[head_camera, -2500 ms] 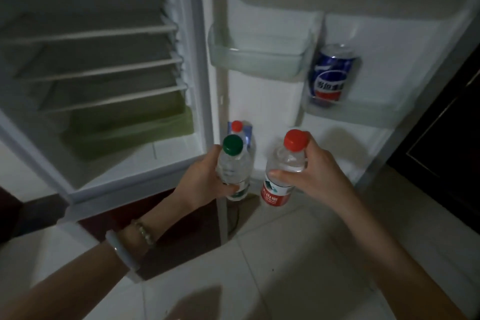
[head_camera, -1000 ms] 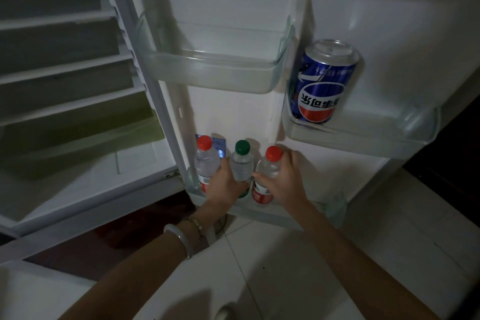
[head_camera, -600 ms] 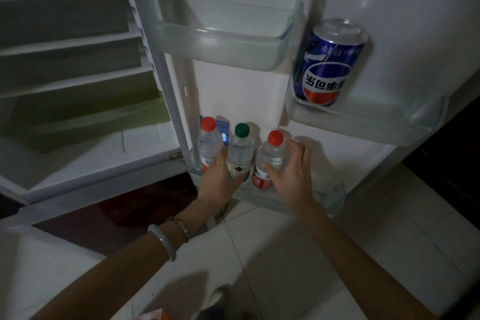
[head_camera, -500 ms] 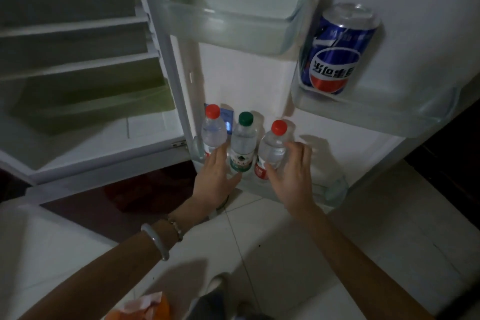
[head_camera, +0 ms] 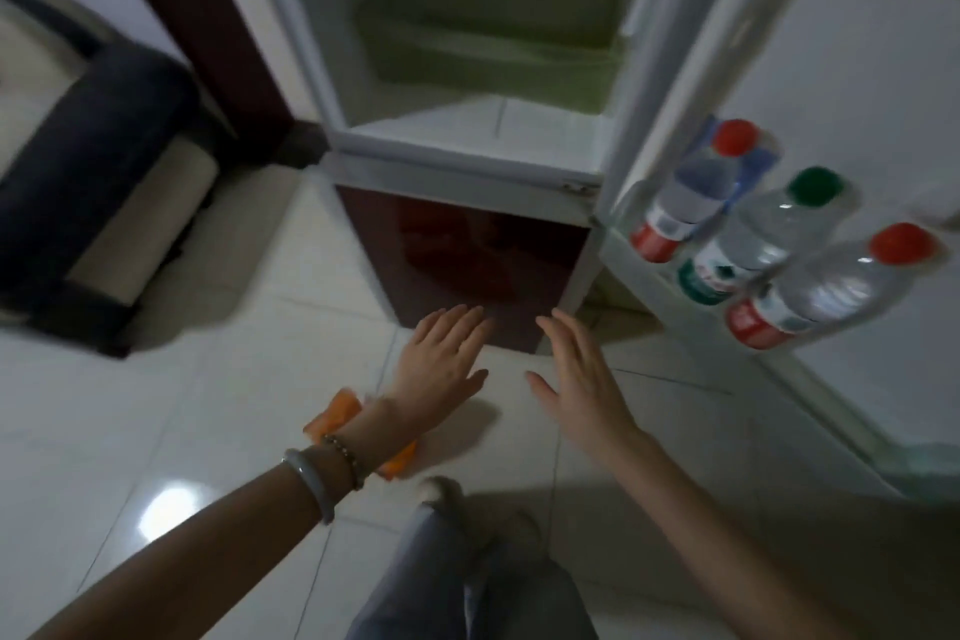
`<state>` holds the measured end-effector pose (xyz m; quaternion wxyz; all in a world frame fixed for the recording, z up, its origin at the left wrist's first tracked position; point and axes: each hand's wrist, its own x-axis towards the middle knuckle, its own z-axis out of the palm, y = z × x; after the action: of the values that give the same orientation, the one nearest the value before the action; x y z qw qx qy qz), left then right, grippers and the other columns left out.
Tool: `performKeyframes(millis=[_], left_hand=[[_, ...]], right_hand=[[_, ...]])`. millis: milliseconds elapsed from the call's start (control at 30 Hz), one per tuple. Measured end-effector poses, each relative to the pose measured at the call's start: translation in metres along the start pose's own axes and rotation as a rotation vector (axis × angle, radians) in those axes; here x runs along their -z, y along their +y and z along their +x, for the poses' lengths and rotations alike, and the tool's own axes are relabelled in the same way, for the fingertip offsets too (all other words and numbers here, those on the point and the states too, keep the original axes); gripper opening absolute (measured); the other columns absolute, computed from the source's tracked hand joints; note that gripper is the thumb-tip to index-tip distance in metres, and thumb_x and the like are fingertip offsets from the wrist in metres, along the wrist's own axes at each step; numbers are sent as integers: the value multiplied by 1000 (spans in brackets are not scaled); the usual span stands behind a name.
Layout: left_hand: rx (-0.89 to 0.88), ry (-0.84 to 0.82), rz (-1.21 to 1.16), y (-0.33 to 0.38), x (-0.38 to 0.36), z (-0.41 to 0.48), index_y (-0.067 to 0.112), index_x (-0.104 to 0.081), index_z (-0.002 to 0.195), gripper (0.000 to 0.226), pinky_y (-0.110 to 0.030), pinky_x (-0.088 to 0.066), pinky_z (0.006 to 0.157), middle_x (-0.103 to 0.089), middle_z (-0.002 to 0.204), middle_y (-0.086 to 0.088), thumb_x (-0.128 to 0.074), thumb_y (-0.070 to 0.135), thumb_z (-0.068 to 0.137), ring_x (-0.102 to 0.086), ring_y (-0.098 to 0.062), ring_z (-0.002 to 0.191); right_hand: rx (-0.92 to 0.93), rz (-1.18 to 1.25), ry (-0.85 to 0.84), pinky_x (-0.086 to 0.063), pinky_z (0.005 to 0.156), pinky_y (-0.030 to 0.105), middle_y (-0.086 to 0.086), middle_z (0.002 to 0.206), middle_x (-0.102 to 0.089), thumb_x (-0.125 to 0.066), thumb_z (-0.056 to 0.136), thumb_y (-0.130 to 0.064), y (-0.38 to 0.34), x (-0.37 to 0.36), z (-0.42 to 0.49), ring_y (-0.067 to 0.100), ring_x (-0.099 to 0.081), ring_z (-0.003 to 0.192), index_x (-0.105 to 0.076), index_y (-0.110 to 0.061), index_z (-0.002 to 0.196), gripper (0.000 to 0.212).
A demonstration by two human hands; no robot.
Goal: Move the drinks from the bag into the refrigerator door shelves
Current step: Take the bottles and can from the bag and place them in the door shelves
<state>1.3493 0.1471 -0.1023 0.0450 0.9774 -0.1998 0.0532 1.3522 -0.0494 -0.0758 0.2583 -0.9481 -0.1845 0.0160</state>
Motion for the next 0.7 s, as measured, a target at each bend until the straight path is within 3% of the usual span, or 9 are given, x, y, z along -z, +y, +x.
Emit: performKeyframes(millis=[167, 333, 500, 700], left_hand=[[251, -160, 27, -55, -15, -64, 9, -49, 133, 69, -44, -38, 103, -54, 134, -13, -72, 40, 76, -50, -31, 124], [582, -283, -112, -111, -48, -127, 13, -35, 142, 63, -41, -23, 112, -39, 147, -10, -58, 37, 88, -35, -28, 135], [648, -351, -153, -157, -97, -173, 12, -41, 137, 66, -46, -33, 105, -50, 135, -15, -68, 33, 81, -46, -33, 125], [734, -344, -178, -201, -209, -195, 11, -48, 132, 58, -48, -32, 106, -50, 135, -17, -68, 33, 82, -45, -36, 125]], right_hand=[[107, 7, -183, -28, 106, 31, 13, 147, -30, -64, 85, -18, -37, -50, 28, 27, -30, 134, -33, -9, 139, 63], [177, -33, -301, -40, 104, 40, 17, 139, -38, -66, 83, -16, -64, -110, 60, 31, -37, 129, -39, -5, 133, 59], [189, -58, -351, -41, 103, 38, 17, 136, -41, -66, 82, -15, -70, -181, 93, 30, -38, 127, -42, -4, 131, 55], [262, -24, -440, -42, 98, 38, 17, 135, -44, -66, 82, -15, -46, -308, 115, 30, -40, 124, -48, -6, 126, 49]])
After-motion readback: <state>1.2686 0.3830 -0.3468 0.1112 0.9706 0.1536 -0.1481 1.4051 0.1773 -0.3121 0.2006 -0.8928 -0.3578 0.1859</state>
